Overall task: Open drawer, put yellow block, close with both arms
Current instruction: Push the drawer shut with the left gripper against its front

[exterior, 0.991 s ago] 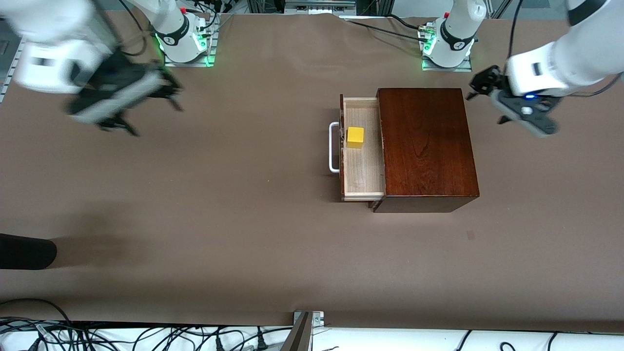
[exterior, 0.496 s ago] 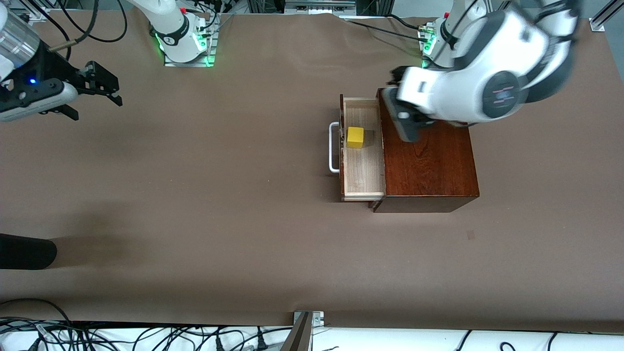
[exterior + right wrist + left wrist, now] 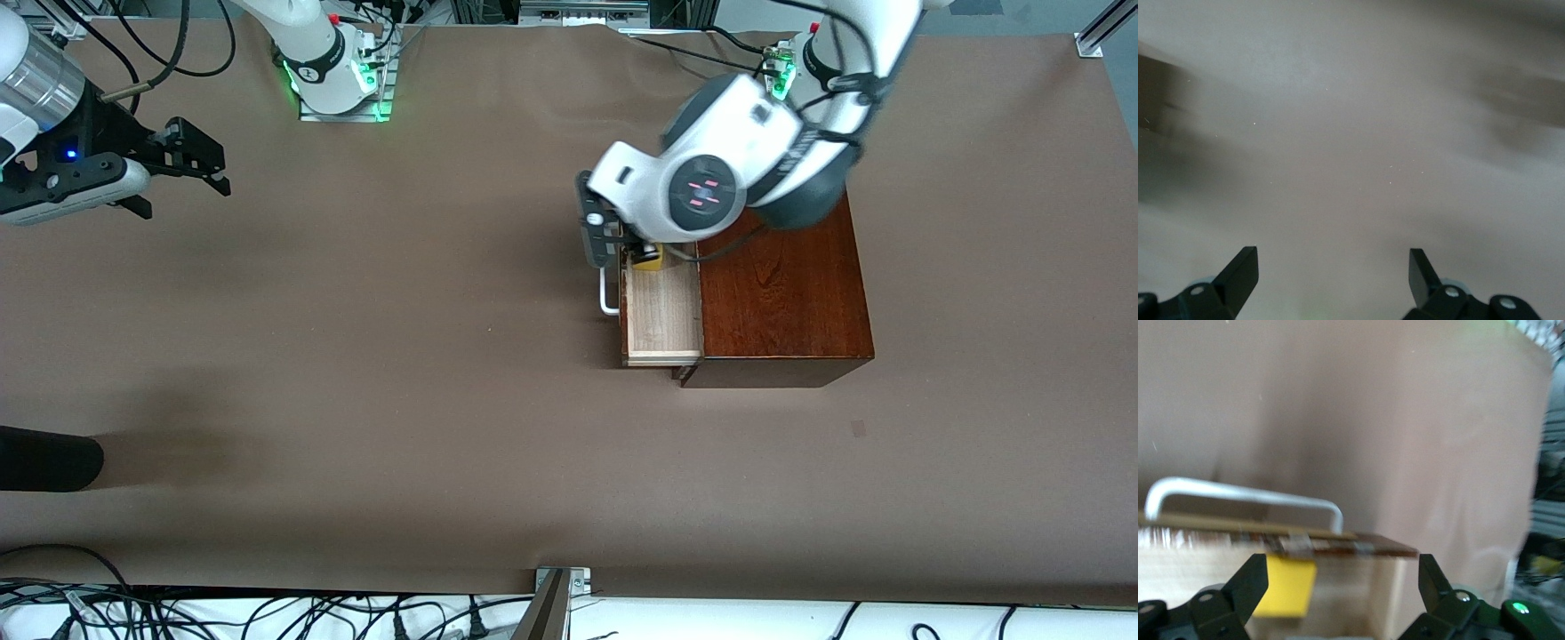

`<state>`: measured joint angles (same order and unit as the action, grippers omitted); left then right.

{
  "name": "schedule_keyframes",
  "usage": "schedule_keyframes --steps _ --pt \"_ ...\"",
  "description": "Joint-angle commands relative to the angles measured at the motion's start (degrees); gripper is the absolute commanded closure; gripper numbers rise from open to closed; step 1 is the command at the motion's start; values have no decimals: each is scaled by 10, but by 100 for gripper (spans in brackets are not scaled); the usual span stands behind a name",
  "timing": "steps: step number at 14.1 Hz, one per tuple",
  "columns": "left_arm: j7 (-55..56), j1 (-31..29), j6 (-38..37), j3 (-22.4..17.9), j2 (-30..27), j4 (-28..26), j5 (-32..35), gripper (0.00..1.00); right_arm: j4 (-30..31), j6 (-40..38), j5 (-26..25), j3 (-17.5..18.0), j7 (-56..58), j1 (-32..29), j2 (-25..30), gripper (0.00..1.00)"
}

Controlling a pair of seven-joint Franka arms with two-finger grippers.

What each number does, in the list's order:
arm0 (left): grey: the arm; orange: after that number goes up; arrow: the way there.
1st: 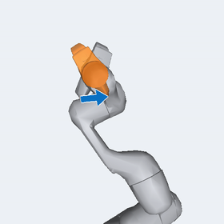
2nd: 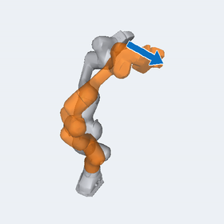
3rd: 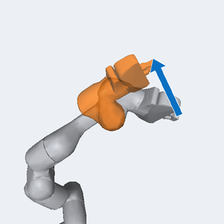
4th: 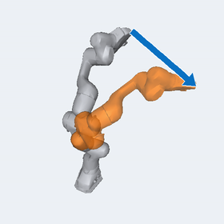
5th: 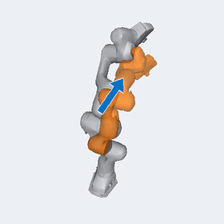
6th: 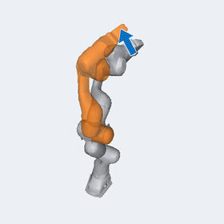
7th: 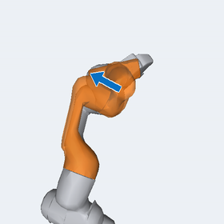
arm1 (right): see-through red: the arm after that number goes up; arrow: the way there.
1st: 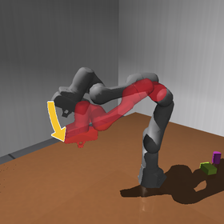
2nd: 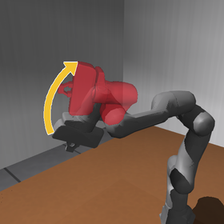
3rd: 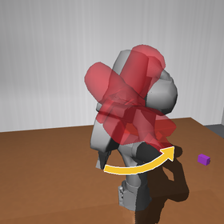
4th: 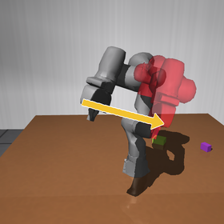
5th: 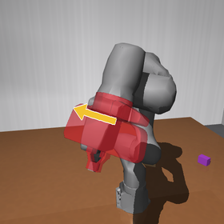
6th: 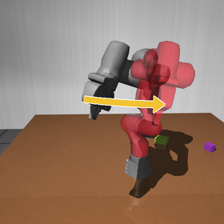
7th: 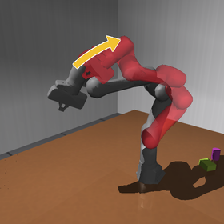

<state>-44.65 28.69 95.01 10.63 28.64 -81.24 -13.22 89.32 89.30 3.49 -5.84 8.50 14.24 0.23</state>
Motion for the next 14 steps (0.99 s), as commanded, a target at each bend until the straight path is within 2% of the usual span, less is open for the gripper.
schedule_keyframes --steps 1,3,7,11,14 --pt "-55 43 70 -4 42 23 59 0 9 -3 -13 8 -11 -3 10 0" --pt "-55 67 105 -4 72 21 86 0 8 -2 -13 8 -10 -3 12 0" --pt "-55 73 97 -5 94 0 129 0 6 -2 -14 9 -9 -3 14 0" --pt "-55 64 7 -11 88 -2 210 0 5 7 -23 21 -16 0 13 0" --pt "-54 45 -45 -13 88 -4 213 0 3 11 -29 27 -18 1 12 0"
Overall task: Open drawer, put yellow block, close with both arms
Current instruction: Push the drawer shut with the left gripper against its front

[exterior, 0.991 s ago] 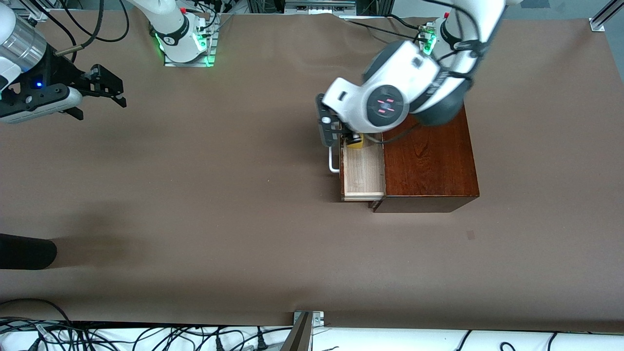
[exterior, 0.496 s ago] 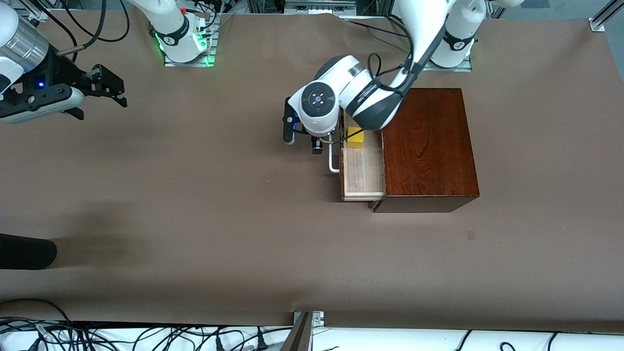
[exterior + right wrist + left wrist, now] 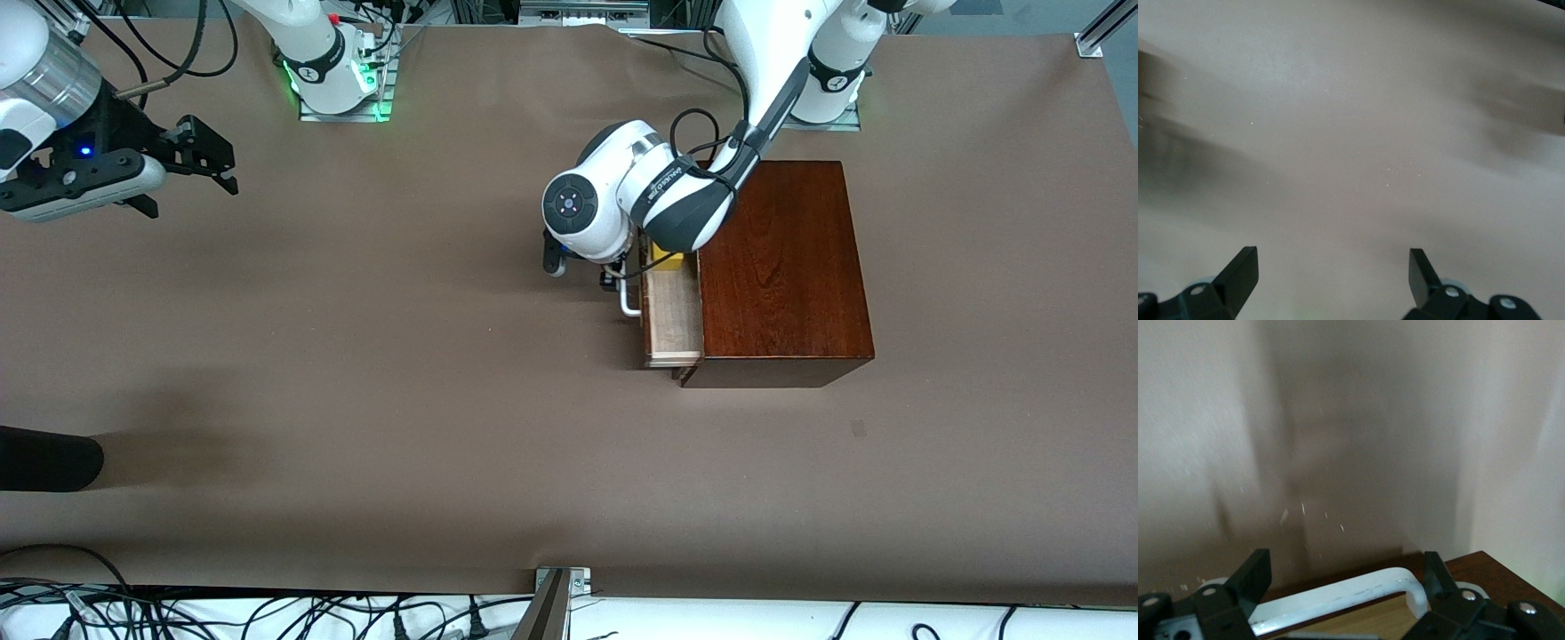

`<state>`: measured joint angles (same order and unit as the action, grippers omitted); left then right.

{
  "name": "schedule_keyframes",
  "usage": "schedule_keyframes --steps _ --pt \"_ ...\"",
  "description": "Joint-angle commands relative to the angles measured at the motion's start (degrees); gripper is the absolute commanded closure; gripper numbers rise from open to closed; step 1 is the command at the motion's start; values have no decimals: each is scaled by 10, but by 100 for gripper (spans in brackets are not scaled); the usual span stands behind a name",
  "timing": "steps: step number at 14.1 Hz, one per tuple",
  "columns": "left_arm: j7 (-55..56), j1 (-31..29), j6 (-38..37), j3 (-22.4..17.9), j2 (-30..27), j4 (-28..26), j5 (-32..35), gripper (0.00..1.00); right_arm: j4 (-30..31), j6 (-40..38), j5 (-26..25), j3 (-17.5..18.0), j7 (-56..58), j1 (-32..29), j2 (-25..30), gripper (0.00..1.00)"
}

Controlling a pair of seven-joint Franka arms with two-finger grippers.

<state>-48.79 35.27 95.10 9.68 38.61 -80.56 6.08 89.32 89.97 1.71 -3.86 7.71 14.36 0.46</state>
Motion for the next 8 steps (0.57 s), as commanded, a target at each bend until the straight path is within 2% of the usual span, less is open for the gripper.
schedule_keyframes --steps 1,4,8 --pt "-13 -31 -58 -5 -12 -12 20 0 3 10 -11 7 -10 0 8 0" --pt "-14 -51 -83 -5 -19 -9 20 0 4 20 -10 7 -10 -1 8 0" --pt "-10 -58 -79 -4 -31 -4 18 0 5 15 -11 4 -10 -1 8 0"
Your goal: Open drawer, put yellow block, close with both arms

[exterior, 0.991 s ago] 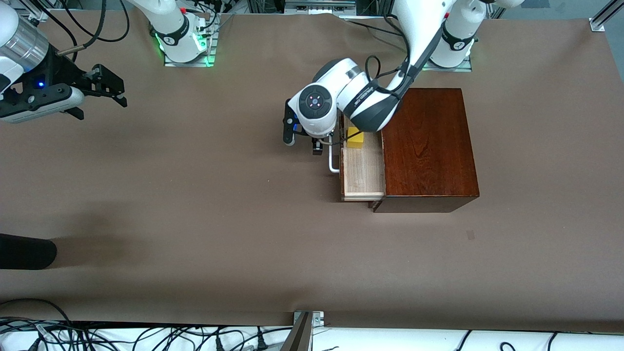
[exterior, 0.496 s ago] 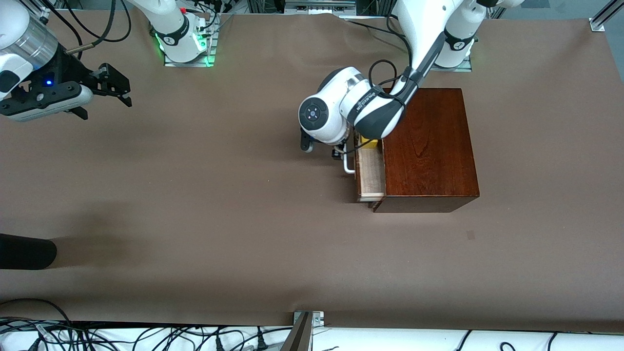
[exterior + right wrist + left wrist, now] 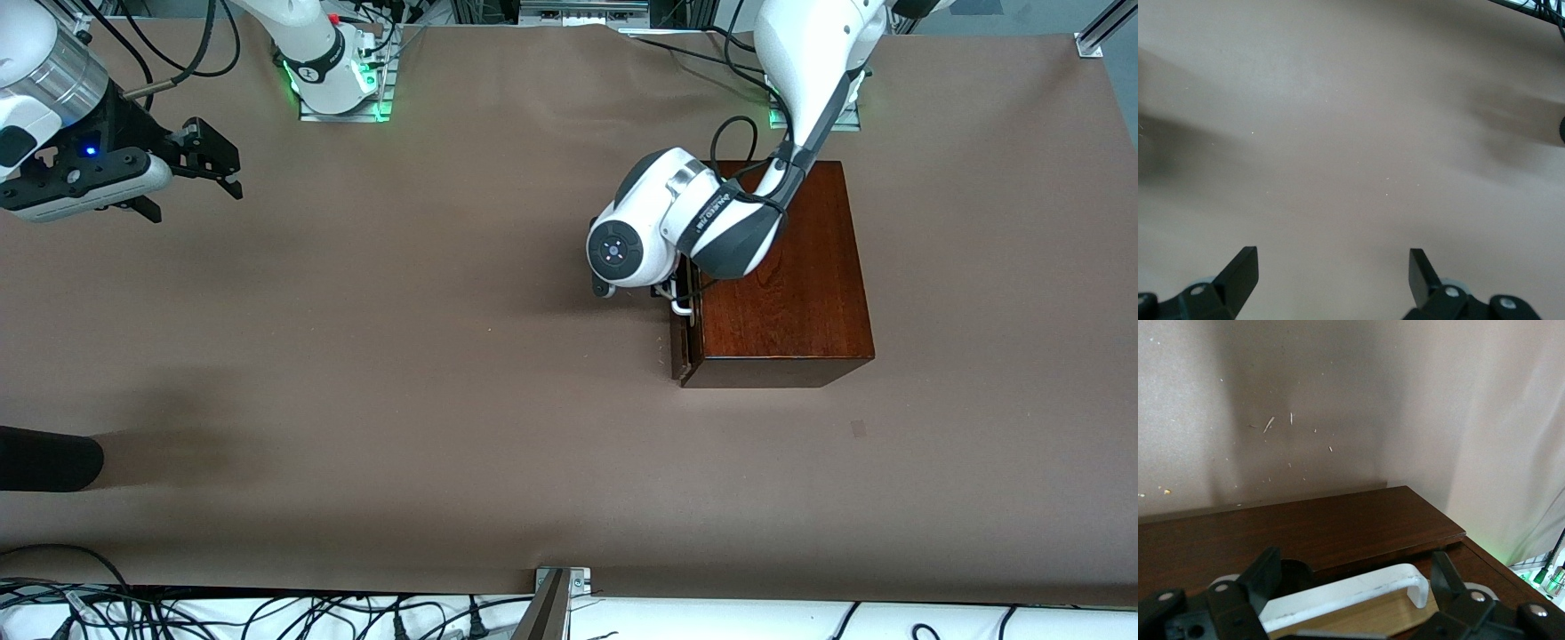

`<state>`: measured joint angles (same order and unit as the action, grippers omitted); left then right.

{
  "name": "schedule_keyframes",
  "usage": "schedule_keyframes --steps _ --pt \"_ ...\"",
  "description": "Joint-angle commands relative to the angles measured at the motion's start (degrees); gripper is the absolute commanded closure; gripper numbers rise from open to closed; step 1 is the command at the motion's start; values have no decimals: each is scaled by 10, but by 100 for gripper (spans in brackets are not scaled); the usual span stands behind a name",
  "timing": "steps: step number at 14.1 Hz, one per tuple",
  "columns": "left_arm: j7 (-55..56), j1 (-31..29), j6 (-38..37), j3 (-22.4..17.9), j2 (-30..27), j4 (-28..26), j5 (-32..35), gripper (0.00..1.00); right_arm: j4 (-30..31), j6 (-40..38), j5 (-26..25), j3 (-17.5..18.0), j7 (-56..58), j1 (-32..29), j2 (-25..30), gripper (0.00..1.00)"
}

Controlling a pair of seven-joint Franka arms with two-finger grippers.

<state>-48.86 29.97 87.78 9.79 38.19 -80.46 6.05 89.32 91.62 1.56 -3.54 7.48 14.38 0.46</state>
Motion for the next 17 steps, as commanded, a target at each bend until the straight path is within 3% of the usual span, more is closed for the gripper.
schedule_keyframes --steps 1,6,10,14,17 --pt "-6 -7 -5 -5 -35 1 19 0 6 -3 -8 -1 -8 -2 9 0" --pt "0 -17 -5 -4 -71 11 8 0 2 1 -21 -14 -10 -7 5 0" --pt "25 -24 -32 -14 -77 109 23 0 2 9 -28 -19 -40 -11 -10 0" --pt "26 -22 -35 -114 -73 206 37 0 2 20 -21 -23 -46 -12 -10 0" --pt "36 -23 -17 -151 -73 211 38 0 2 31 -17 -23 -46 -12 -10 0"
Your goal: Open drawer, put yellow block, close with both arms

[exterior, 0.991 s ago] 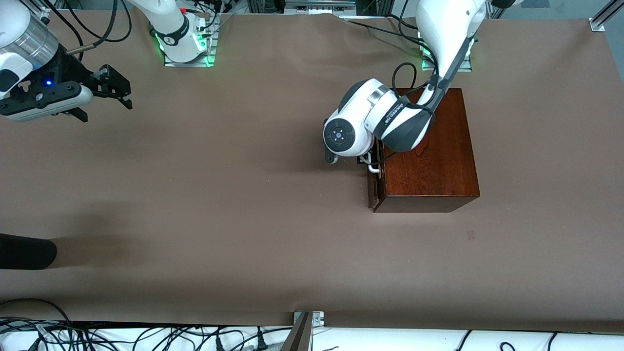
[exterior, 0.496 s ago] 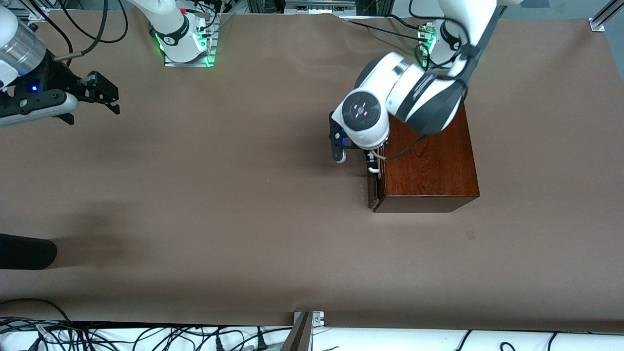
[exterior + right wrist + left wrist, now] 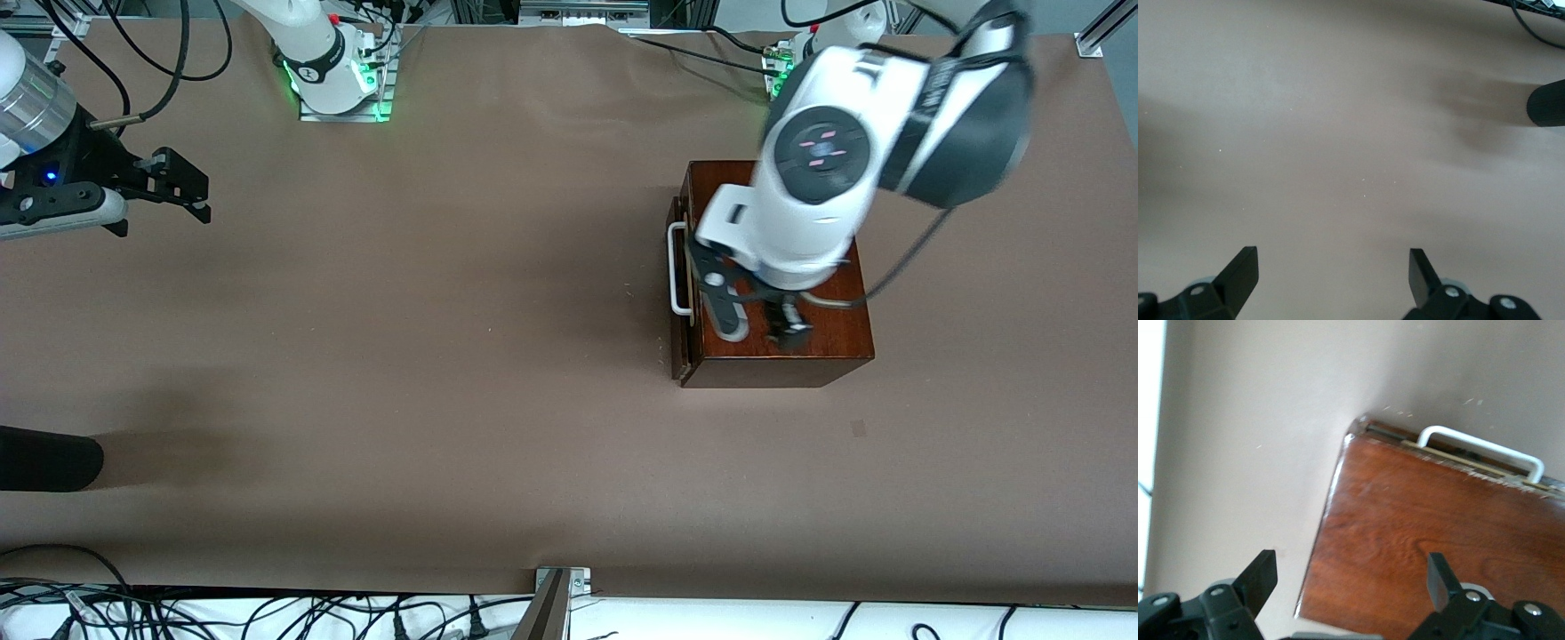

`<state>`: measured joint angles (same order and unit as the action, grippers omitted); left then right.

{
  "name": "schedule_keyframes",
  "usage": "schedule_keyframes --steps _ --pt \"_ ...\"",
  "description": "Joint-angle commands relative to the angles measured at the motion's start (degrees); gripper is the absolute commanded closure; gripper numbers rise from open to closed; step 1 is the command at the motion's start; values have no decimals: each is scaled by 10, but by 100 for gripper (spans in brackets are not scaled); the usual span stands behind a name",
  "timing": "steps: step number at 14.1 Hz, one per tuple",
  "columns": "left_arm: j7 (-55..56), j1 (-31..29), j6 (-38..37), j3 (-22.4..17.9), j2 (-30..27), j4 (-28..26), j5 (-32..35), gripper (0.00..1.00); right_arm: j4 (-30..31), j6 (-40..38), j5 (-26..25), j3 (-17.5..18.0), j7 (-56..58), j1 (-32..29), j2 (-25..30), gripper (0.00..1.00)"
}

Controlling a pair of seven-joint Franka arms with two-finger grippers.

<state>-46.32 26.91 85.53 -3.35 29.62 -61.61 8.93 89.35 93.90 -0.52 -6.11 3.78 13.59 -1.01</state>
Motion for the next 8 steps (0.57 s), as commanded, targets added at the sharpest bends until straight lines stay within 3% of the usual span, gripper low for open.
schedule_keyframes --steps 1,3,5,8 --pt "24 7 5 -31 9 23 10 0 0 11 2 2 -3 -4 5 0" --pt "48 5 -9 -59 5 23 7 0 -1 9 3 -3 -3 -5 7 0" --pt "142 4 -32 -93 -22 11 -15 0 -2 14 3 -3 -8 -5 7 0" --pt "373 -50 -23 -93 -110 -110 -105 0 -3 32 2 -3 -4 -6 4 0"
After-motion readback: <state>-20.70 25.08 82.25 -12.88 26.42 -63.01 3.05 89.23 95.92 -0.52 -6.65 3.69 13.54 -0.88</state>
